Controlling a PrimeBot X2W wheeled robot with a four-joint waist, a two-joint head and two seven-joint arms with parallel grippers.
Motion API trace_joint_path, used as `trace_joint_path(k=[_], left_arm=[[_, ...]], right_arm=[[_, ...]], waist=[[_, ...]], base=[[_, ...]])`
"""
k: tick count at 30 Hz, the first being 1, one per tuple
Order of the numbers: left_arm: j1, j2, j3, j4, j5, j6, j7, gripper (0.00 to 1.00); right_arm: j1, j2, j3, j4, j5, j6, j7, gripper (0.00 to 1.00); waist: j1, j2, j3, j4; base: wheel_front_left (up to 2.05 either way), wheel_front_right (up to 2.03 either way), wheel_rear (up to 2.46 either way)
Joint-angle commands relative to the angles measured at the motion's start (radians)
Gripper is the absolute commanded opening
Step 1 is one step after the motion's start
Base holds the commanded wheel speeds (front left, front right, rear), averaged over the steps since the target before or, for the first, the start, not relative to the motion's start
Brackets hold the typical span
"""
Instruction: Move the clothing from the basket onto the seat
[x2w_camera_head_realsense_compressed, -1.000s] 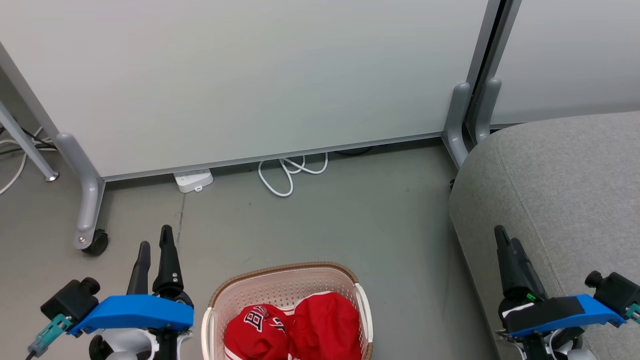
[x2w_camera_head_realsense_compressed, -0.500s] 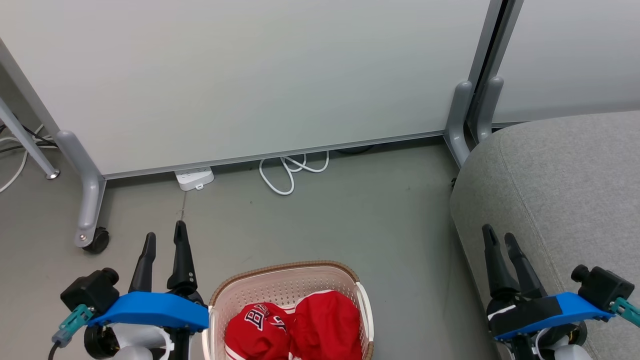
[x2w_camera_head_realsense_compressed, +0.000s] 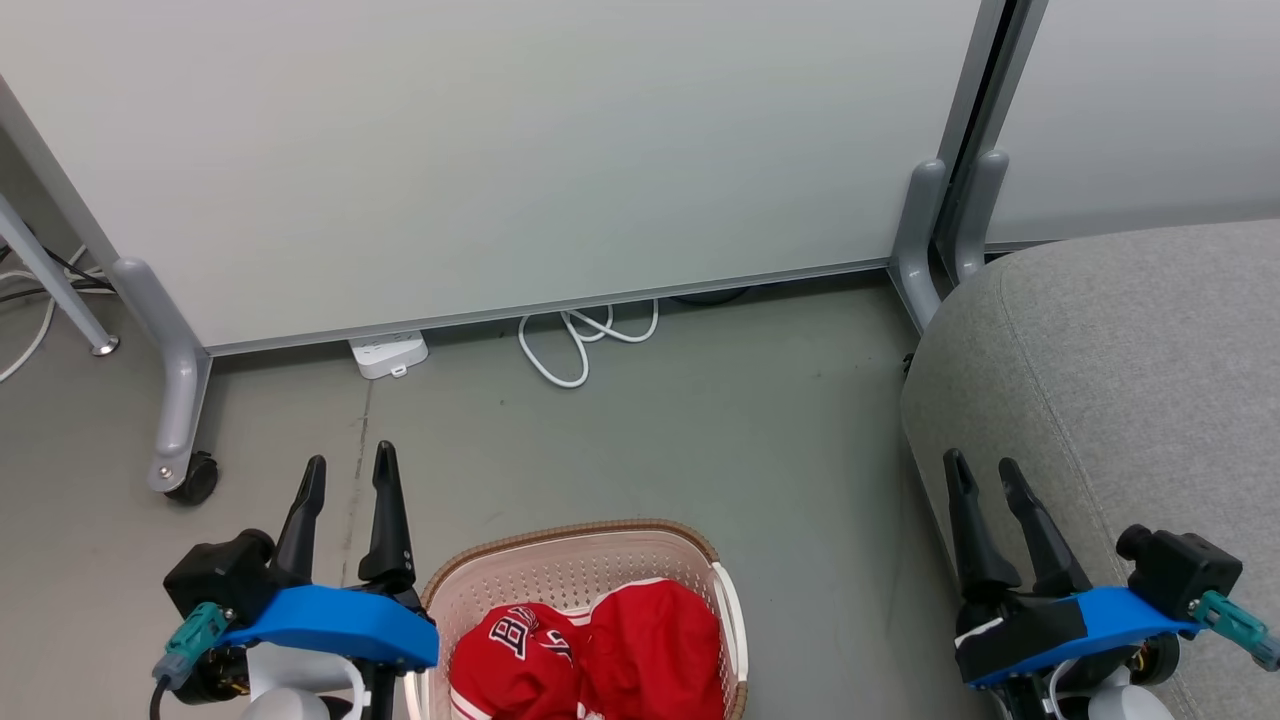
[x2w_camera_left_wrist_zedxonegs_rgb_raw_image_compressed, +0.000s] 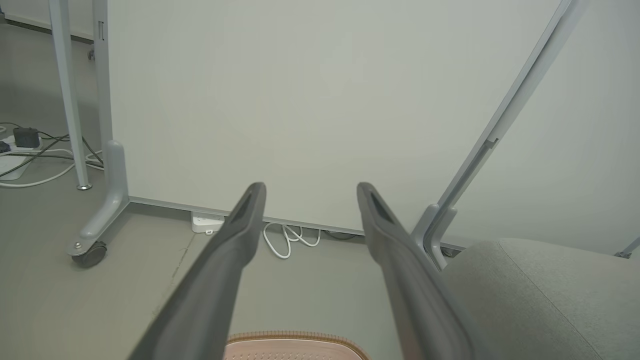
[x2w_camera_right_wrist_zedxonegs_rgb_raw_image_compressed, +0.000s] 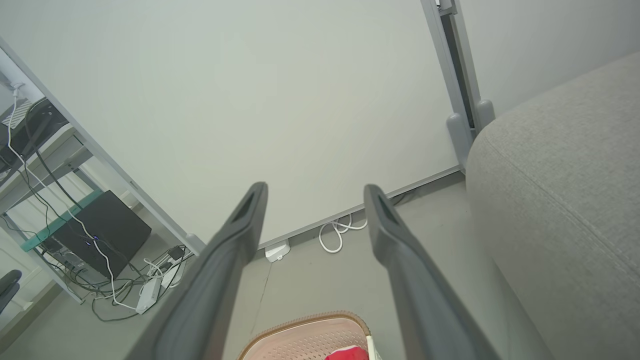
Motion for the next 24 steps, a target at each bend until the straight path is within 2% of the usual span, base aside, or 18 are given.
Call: trace_joint_path(k=[1, 12, 24], left_arm=[[-0.024, 0.008, -0.008, -0.005, 0.031, 0.006, -0.010, 1.00], [-0.029, 0.010, -0.028, -0.002, 0.133, 0.005, -0.036, 1.00], [-0.025, 0.009, -0.038, 0.006, 0.217, -0.015, -0.059, 1.00]], right_arm=[[-0.020, -0.007, 0.004, -0.004, -0.028, 0.002, -0.012, 1.00], [-0.022, -0.008, 0.016, -0.003, -0.128, 0.002, -0.037, 1.00], [-0.023, -0.008, 0.028, 0.002, -0.218, 0.002, -0.060, 1.00]], waist=[[0.0000, -0.0001, 0.000, 0.000], [0.0000, -0.0001, 0.001, 0.003], [0.0000, -0.0001, 0.002, 0.007]], base=[[0.00, 0.00, 0.00], [0.00, 0.00, 0.00], [0.00, 0.00, 0.00]])
